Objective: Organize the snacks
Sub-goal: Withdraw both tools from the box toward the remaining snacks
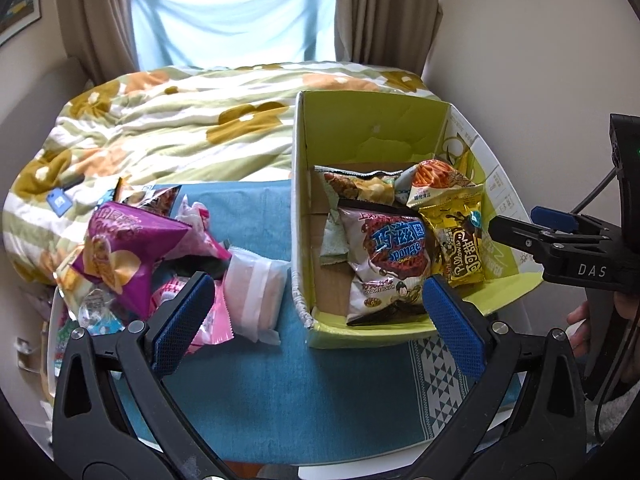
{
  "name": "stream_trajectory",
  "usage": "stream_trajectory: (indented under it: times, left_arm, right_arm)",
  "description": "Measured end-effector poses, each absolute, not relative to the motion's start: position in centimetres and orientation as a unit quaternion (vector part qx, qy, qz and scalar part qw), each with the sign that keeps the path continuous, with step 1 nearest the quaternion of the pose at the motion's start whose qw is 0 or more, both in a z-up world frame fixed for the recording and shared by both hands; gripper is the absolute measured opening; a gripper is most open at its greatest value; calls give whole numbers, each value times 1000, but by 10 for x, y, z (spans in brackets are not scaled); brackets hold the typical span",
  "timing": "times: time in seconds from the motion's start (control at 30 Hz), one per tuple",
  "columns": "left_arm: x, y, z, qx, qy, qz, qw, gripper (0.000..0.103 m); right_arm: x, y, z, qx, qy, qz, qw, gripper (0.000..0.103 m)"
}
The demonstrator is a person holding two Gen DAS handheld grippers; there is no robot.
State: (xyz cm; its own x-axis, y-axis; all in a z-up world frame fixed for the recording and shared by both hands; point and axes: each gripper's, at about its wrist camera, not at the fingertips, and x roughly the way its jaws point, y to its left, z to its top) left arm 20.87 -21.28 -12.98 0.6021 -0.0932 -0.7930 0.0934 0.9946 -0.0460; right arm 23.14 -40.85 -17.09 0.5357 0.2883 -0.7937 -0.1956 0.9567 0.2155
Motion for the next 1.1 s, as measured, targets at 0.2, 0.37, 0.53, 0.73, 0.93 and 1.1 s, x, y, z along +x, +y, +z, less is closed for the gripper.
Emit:
stream_trajectory:
  times: [0.2,0.37,0.53,0.73,0.93,1.1]
  left_arm:
    - [194,-204,-115,-7,430,-42,902,102]
    - [171,-186,-99,-6,417,-16,909,102]
    - [145,-154,-88,-13,400,19,916,102]
    - [123,-105,-73,-19,378,52,924,102]
    - [118,-43,-73,-20,371,56,927,102]
    - [125,15,-77,-18,379,34,925,102]
  right_arm:
    - [220,-407,-153,55,438,141,886,100]
    - [212,-398,-136,58,422,159,891,100]
    - [202,-374,-120,51,402,192,894,100]
    - [191,-333,-101,48,379,241,892,100]
    - [184,-280,-87,41,367,255,894,100]
    - [178,-235,-91,62,370,239,896,100]
